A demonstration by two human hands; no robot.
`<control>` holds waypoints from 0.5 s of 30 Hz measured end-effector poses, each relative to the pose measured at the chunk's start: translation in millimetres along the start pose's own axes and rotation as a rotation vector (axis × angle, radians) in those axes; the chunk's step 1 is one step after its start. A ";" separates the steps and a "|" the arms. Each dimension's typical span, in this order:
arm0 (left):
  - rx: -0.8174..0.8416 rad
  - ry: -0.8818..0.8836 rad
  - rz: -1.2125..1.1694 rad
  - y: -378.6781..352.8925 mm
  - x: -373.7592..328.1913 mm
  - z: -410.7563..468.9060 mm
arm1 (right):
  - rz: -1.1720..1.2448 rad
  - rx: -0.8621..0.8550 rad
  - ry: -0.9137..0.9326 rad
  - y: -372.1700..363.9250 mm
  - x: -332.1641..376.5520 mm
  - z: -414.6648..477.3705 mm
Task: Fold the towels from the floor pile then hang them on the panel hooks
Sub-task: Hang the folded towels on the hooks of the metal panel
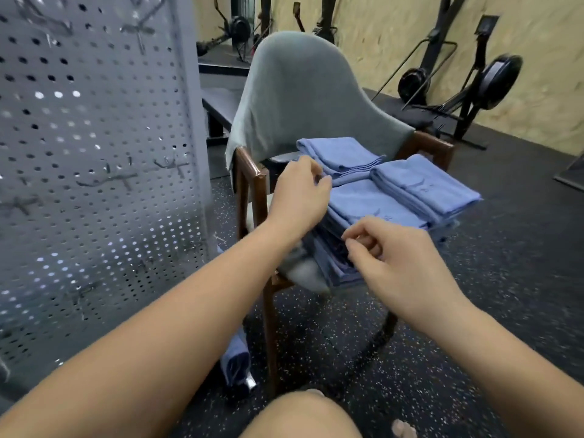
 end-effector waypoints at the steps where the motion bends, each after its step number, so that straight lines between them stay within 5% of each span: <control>1: 0.064 0.073 0.029 -3.8 1.1 8.2 | -0.021 -0.030 0.004 5.1 -2.1 5.5; 6: 0.241 0.203 0.072 -15.1 8.8 22.1 | -0.067 -0.043 -0.041 14.3 -15.8 28.9; 9: 0.196 0.252 -0.159 -12.0 11.3 19.2 | -0.019 -0.077 -0.120 14.8 -23.0 39.4; 15: 0.065 0.016 -0.451 12.5 -16.7 -36.3 | 0.362 -0.089 -0.354 18.6 -20.0 51.2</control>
Point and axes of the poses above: each hand's wrist, its own z-axis towards the middle knuckle, its own y-axis out of the back of the hand, x = y × z, the point moved 2 cm from there along z, towards the middle knuckle, and after that the axes turned 4 degrees about x, right-handed, at the moved point
